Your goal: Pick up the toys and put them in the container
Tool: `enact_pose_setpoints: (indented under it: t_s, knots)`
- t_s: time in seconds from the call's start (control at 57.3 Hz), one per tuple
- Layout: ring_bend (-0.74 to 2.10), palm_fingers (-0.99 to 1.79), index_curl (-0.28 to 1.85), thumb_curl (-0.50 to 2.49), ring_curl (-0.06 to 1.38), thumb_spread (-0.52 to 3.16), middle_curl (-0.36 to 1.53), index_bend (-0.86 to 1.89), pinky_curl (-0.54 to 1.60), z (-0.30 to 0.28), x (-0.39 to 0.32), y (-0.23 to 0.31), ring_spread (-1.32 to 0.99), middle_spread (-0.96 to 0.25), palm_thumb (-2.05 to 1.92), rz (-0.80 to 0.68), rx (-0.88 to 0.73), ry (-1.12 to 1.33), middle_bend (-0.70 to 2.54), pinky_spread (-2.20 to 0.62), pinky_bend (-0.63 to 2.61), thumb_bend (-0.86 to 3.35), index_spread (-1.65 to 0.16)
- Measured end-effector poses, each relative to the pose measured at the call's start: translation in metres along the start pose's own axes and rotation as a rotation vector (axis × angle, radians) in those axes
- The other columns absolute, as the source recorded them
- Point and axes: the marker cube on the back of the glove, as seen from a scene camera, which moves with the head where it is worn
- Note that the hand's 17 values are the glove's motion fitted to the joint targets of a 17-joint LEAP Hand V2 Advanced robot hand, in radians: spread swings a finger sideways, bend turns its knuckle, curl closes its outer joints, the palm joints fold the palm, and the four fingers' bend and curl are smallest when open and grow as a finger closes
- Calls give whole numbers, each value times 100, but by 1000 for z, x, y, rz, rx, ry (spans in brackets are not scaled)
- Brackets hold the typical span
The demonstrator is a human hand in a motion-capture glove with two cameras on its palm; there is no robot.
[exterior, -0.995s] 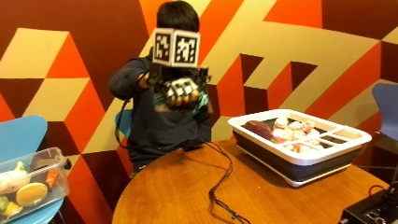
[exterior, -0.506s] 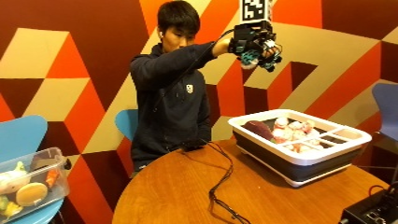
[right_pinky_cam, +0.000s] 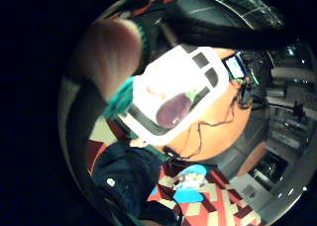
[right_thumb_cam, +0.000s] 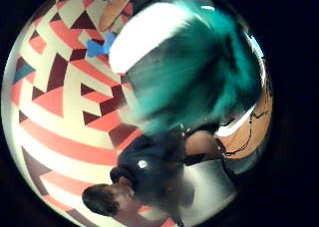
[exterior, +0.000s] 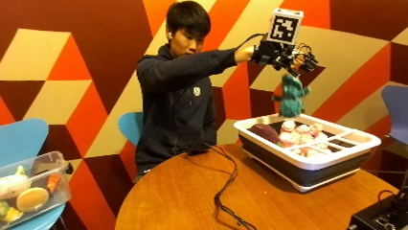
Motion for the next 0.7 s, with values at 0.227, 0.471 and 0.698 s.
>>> enact_pose_setpoints:
  t_s: [0.227,0.471,0.698]
  knots:
    - [24,-38,67,71,42,113,54,4,49,-17,17,10,-4,2,12,-18,129,71,14,3,102,-5,-25]
    - [16,-28,47,54,37,121,41,9,41,-31,38,31,1,2,8,65,143,-9,12,8,86,-2,-23]
    - [14,-23,39,45,32,127,35,12,38,-27,68,46,2,1,14,152,146,63,13,9,81,-1,-23]
